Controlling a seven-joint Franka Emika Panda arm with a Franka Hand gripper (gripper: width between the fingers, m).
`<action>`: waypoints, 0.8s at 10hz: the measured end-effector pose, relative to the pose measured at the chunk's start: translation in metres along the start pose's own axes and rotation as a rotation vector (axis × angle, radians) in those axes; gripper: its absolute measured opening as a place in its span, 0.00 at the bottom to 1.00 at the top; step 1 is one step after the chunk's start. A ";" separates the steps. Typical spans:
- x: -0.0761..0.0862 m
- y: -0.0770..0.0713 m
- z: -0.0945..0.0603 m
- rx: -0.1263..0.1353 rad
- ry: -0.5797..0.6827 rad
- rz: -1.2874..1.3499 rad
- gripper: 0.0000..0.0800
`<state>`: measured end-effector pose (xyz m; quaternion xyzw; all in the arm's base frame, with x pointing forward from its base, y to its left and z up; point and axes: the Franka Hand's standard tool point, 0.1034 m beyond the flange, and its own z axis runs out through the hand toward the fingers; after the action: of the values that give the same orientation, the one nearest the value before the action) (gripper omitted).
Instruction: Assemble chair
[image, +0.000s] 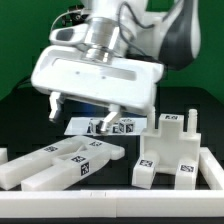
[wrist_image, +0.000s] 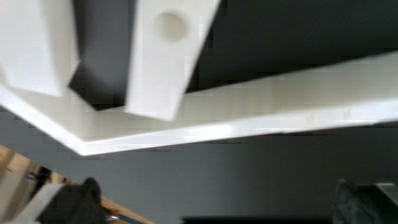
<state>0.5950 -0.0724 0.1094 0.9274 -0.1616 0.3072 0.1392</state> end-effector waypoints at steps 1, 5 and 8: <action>0.005 0.010 0.000 -0.016 0.003 0.007 0.81; -0.008 -0.003 0.005 0.083 -0.406 0.127 0.81; -0.008 0.006 0.013 0.115 -0.639 0.190 0.81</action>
Offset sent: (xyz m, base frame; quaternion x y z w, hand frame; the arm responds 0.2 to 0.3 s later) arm 0.0001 0.0041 -0.0041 0.0674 -0.2791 0.1115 0.9514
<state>0.5934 -0.0809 0.0949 0.9640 -0.2652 0.0214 -0.0003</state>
